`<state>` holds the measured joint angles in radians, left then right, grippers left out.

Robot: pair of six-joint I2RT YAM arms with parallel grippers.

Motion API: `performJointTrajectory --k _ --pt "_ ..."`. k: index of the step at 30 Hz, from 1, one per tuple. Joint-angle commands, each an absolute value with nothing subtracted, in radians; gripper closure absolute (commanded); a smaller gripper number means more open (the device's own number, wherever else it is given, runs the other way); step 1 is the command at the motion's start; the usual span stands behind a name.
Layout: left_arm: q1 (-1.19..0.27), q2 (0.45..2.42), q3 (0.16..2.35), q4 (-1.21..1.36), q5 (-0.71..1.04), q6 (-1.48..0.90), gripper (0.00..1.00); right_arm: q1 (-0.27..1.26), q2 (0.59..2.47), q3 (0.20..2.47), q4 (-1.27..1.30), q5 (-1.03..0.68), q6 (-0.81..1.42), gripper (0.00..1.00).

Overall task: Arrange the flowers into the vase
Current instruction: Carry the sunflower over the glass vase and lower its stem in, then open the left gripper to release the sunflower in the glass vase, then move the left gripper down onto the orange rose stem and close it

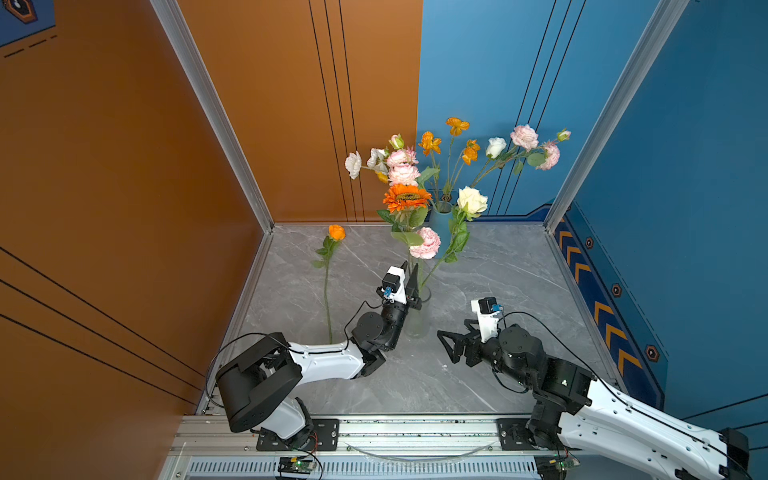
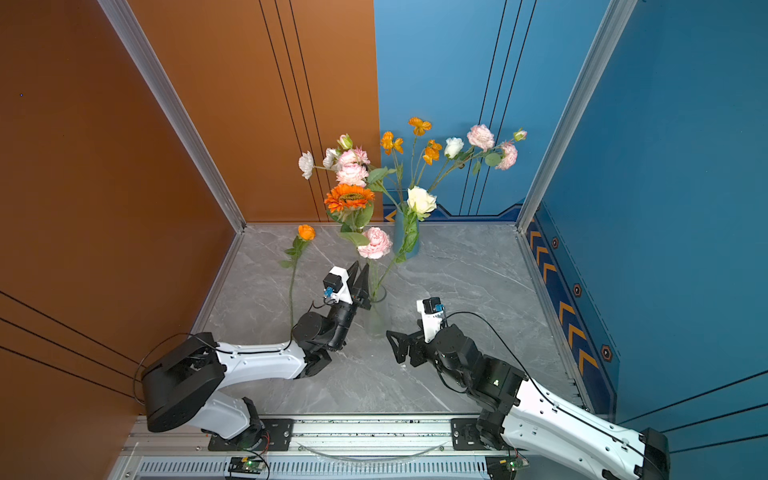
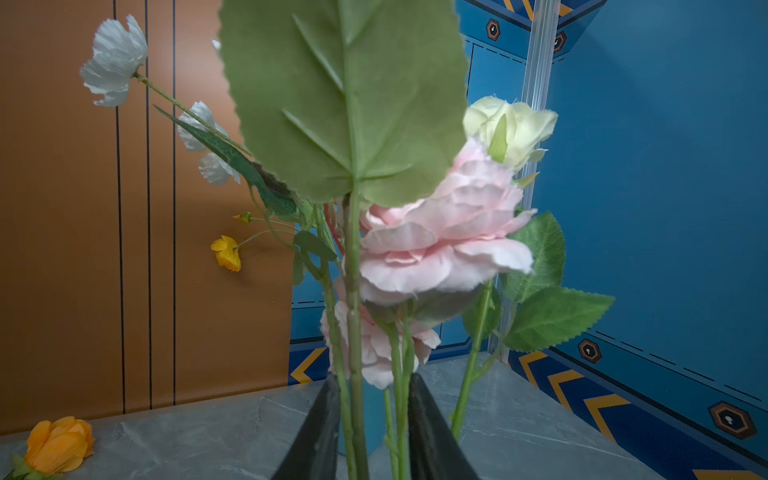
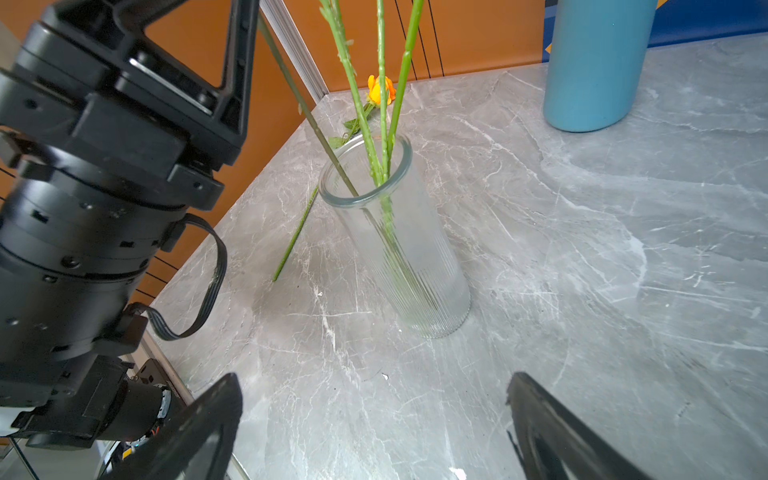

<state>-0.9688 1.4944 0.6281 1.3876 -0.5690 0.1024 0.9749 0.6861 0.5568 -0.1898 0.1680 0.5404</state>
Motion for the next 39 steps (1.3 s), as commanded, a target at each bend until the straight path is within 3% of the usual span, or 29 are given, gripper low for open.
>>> performJointTrajectory --k 1,12,18,26,29,31,34,38,39 --pt "-0.984 1.454 0.618 1.41 -0.599 0.122 0.69 0.969 0.69 0.549 -0.169 0.151 0.538 0.0" --pt "-1.042 1.344 0.547 1.408 -0.588 0.204 0.46 0.969 0.704 0.552 -0.159 0.146 0.543 0.0" --pt "-1.114 1.215 0.431 1.348 -0.584 0.37 0.08 0.969 0.705 0.545 -0.155 0.147 0.546 0.0" --pt "-1.057 0.848 0.327 0.877 -0.546 0.252 0.05 0.969 0.713 0.546 -0.148 0.144 0.546 0.0" --pt "-0.949 0.718 0.39 0.542 -0.621 0.108 0.06 0.976 0.715 0.546 -0.146 0.14 0.542 0.0" --pt "-0.782 0.691 0.505 0.202 -0.607 -0.075 0.06 0.989 0.72 0.548 -0.138 0.141 0.537 0.0" --pt "-0.5 0.757 0.646 -0.147 -0.392 -0.261 0.08 1.027 0.737 0.554 -0.116 0.165 0.53 0.0" --pt "-0.239 0.917 0.706 -0.282 -0.175 -0.372 0.12 1.084 0.779 0.57 -0.096 0.209 0.522 0.0" --pt "-0.199 0.98 0.722 -0.293 -0.144 -0.383 0.19 1.099 0.793 0.573 -0.086 0.217 0.522 0.0"
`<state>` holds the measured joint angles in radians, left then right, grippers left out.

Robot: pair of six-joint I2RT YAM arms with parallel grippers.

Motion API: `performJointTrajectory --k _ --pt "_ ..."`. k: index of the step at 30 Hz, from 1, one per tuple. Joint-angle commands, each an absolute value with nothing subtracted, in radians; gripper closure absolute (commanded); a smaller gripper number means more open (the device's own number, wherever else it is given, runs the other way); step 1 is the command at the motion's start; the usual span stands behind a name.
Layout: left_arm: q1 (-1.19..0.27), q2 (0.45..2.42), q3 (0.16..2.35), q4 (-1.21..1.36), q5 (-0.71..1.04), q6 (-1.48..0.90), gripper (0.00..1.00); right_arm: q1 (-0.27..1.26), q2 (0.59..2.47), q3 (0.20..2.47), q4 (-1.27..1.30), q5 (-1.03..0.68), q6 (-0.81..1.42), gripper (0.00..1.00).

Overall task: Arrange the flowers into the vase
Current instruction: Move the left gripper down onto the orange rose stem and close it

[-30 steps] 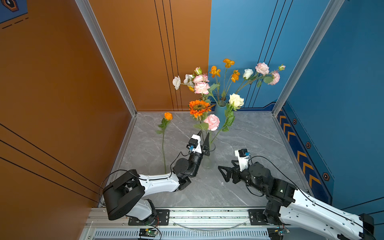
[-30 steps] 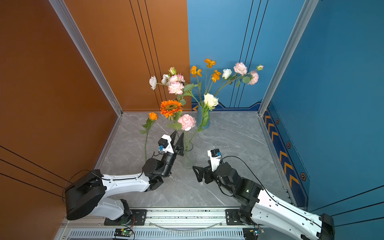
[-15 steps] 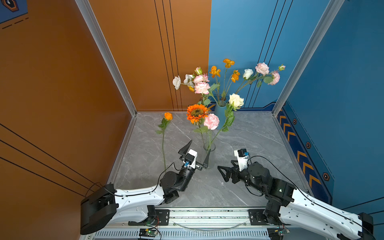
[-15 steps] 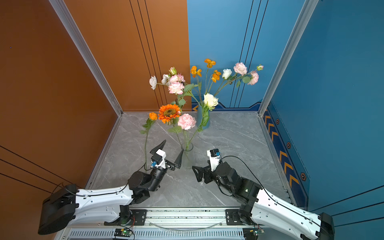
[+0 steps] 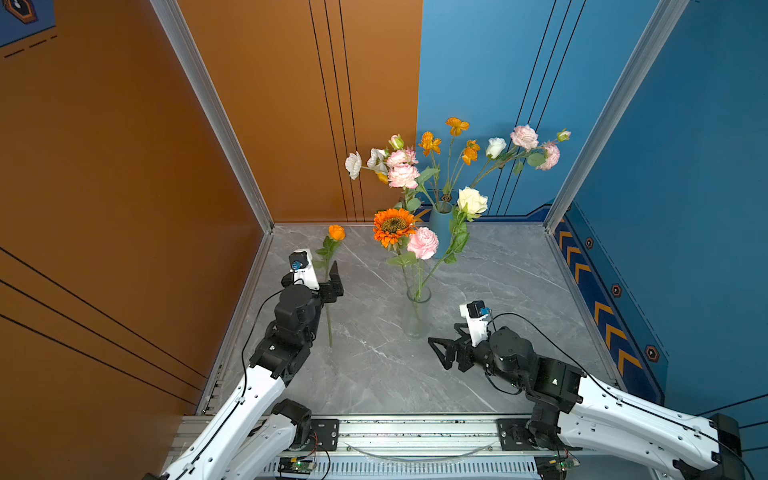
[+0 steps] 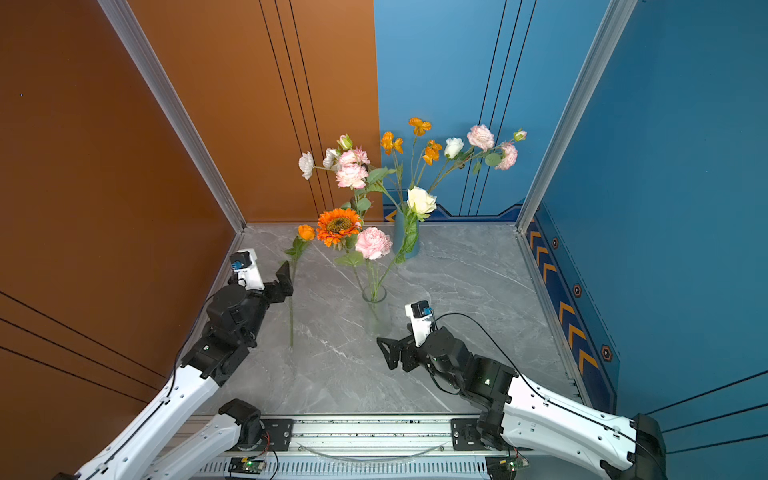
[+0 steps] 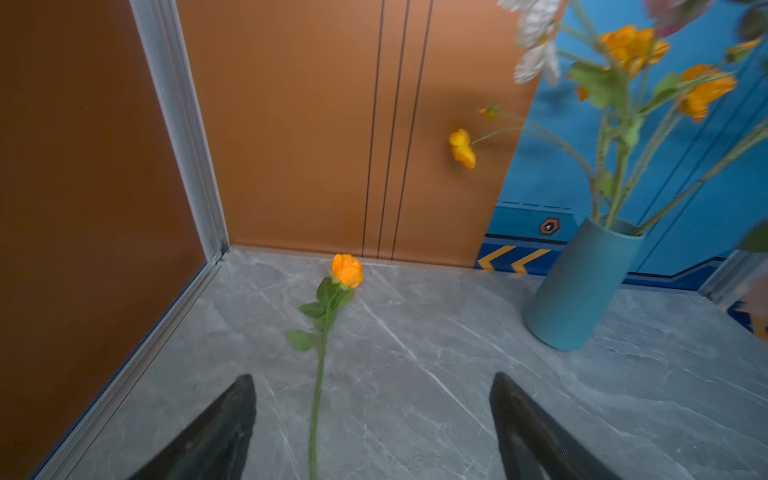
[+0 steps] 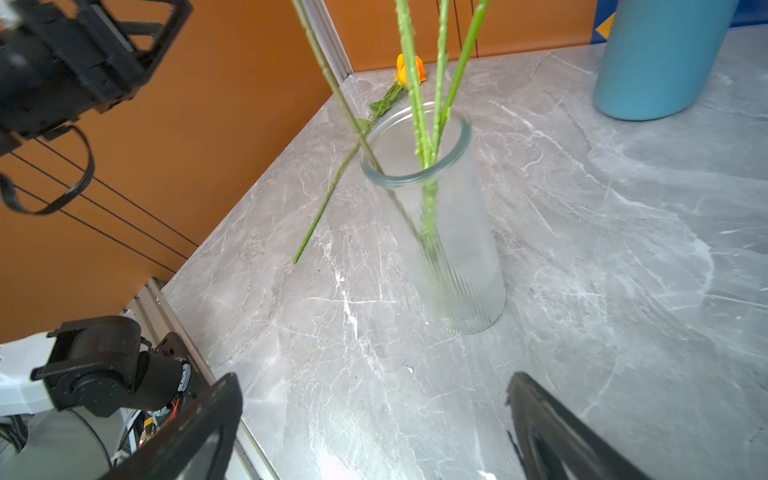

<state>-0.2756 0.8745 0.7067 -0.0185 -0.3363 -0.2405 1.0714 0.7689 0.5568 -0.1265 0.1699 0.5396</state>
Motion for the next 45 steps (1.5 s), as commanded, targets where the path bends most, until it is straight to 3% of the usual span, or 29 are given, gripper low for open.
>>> performJointTrajectory --k 1,5,6,16,22,45 --pt "-0.166 1.045 0.74 -0.292 -0.113 -0.381 0.24 1.113 0.81 0.575 -0.072 0.22 0.522 0.0" --pt "-0.098 1.269 0.818 -0.257 -0.116 -0.424 0.34 1.149 0.872 0.569 0.003 0.209 0.545 0.0" --pt "-0.089 1.33 0.847 -0.242 -0.111 -0.412 0.41 1.157 0.885 0.566 0.023 0.205 0.55 0.0" --pt "-0.049 1.843 1.263 -0.376 -0.097 -0.322 0.55 1.187 0.95 0.566 0.038 0.208 0.548 0.0" --pt "-0.033 1.969 1.377 -0.418 -0.115 -0.334 0.64 1.154 0.927 0.562 0.011 0.208 0.538 0.0" --pt "-0.017 2.111 1.495 -0.592 -0.054 -0.357 0.77 1.082 0.978 0.562 0.052 0.132 0.548 0.0"
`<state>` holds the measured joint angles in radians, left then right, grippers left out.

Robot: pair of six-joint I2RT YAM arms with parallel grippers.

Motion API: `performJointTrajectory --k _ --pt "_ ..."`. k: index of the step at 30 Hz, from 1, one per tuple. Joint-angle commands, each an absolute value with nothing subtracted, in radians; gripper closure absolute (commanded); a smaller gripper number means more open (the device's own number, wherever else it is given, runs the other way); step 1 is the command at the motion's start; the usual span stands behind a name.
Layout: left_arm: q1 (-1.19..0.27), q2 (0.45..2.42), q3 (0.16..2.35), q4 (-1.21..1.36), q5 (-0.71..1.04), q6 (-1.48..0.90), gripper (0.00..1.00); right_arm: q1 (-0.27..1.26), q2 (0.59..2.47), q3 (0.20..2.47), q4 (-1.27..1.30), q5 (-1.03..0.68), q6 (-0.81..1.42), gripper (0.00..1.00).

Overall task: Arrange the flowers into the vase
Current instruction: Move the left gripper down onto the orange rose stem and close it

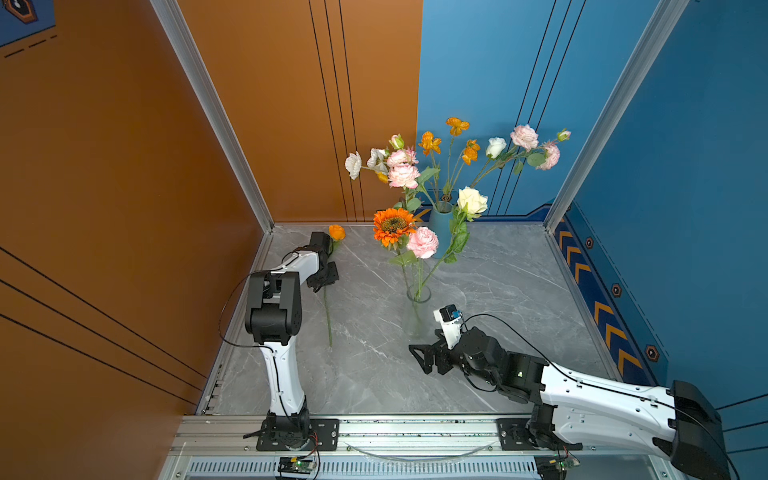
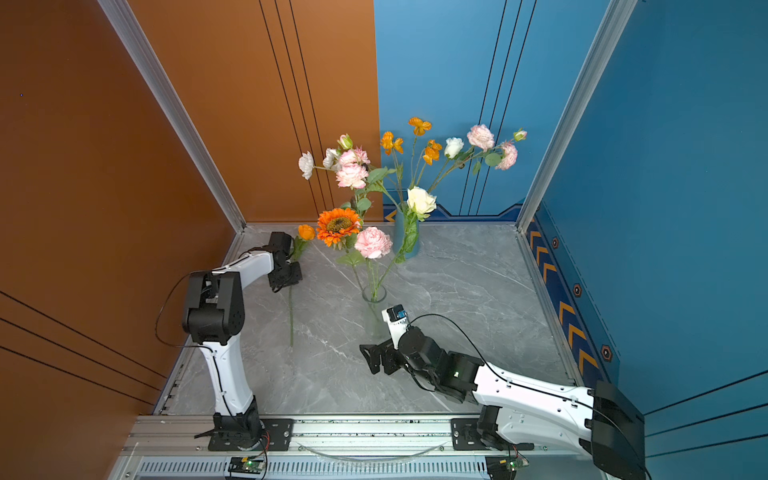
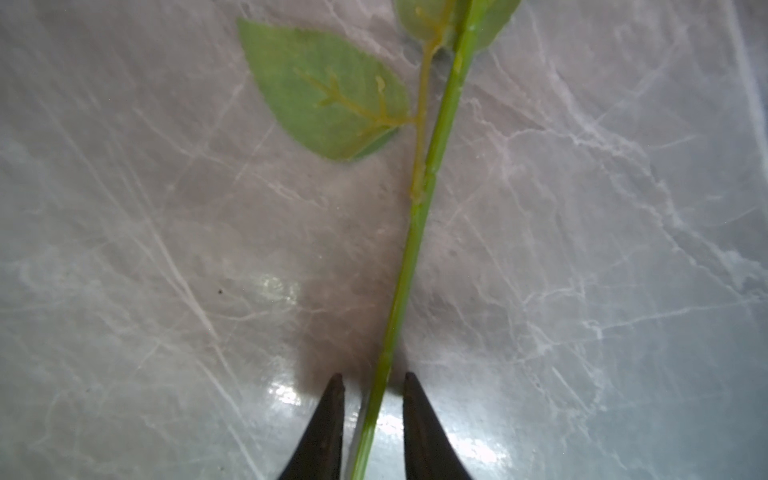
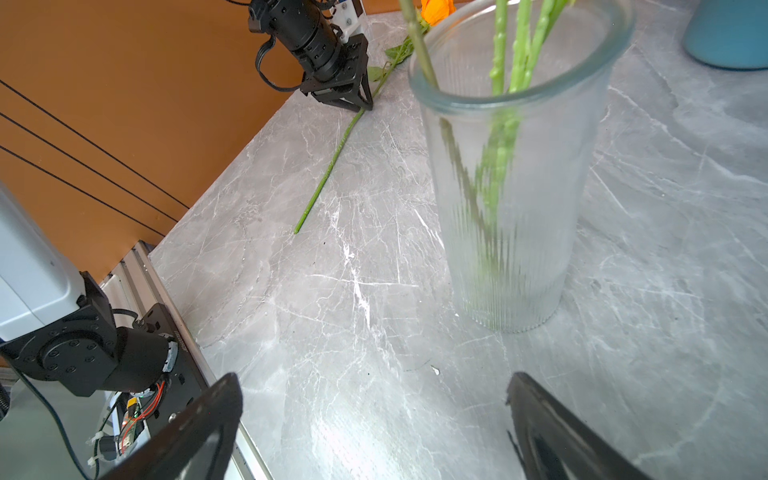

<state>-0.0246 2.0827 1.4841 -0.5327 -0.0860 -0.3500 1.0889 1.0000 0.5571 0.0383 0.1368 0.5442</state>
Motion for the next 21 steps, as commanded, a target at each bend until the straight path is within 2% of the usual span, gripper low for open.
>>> performJointTrajectory --k 1,6,8,14,21 --pt "-0.016 2.111 1.491 -0.592 -0.05 -0.358 0.79 1.079 0.975 0.561 0.051 0.132 0.546 0.0" --pt "-0.015 2.107 1.482 -0.601 -0.048 -0.356 0.96 1.072 0.964 0.564 0.042 0.126 0.545 0.0" --pt "-0.016 2.099 1.475 -0.601 -0.045 -0.352 0.99 1.071 0.959 0.564 0.037 0.125 0.545 0.0" --pt "-0.02 2.032 1.443 -0.599 -0.035 -0.347 1.0 1.072 0.929 0.561 0.02 0.131 0.55 0.0" --pt "-0.049 1.828 1.364 -0.601 -0.075 -0.354 1.0 1.078 0.867 0.547 -0.014 0.151 0.566 0.0"
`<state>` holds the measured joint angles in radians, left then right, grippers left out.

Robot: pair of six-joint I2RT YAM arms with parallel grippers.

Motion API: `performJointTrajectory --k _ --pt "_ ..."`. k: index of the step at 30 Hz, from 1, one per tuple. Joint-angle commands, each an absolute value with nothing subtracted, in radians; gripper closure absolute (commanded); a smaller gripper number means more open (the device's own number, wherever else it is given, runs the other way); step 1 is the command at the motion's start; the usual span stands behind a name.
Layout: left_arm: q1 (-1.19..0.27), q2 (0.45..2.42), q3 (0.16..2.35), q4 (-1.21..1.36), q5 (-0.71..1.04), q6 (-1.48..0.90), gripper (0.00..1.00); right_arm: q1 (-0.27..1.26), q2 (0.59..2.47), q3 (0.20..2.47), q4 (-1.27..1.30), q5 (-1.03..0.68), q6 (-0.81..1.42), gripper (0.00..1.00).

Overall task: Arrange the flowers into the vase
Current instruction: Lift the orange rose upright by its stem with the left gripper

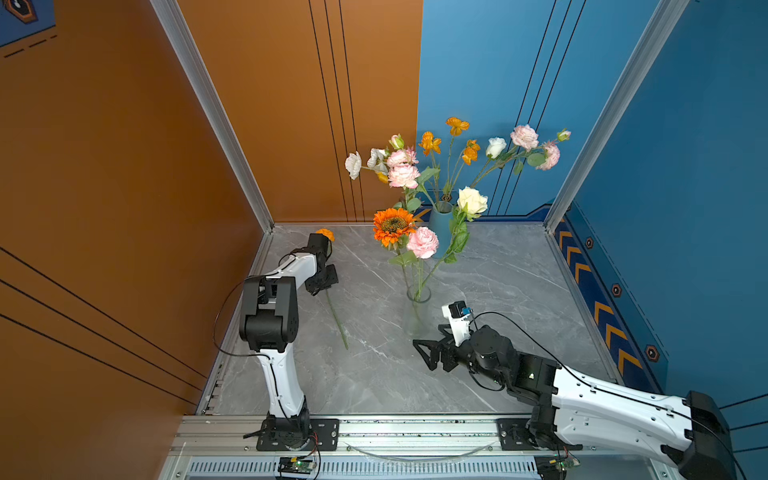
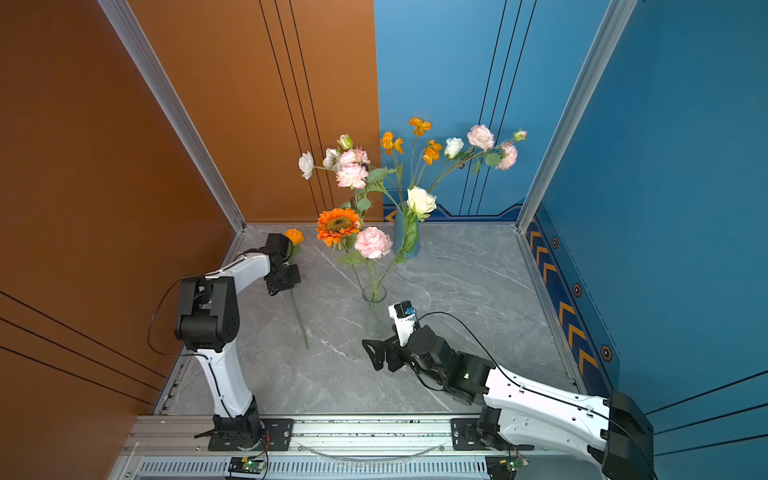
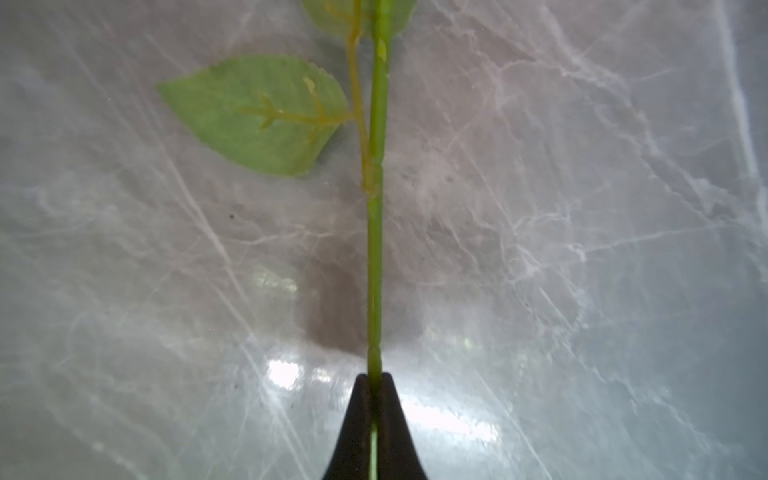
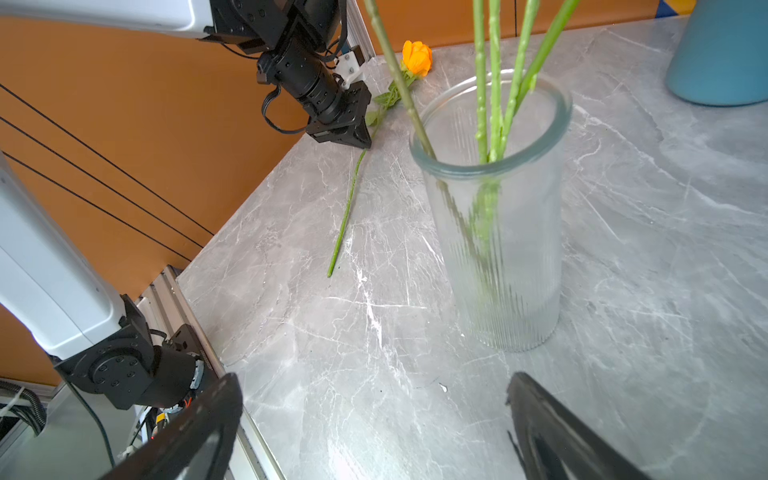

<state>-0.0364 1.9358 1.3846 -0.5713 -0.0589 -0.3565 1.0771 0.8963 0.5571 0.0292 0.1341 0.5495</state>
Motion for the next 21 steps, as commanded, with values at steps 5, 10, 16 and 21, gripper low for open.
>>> performJointTrajectory --k 5,10,16,21 --pt "-0.068 1.595 1.275 -0.6 -0.172 -0.346 1.0 1.088 0.78 0.532 -0.095 0.198 0.589 0.0" --pt "-0.167 1.299 1.22 -0.578 -0.317 -0.278 1.0 1.085 0.676 0.527 -0.234 0.26 0.611 0.0" --pt "-0.458 0.931 1.122 -0.308 -0.373 -0.092 1.0 1.079 0.556 0.514 -0.343 0.301 0.64 0.0" --pt "-0.656 0.774 1.078 -0.076 -0.151 -0.029 1.0 1.077 0.523 0.512 -0.368 0.295 0.653 0.0"
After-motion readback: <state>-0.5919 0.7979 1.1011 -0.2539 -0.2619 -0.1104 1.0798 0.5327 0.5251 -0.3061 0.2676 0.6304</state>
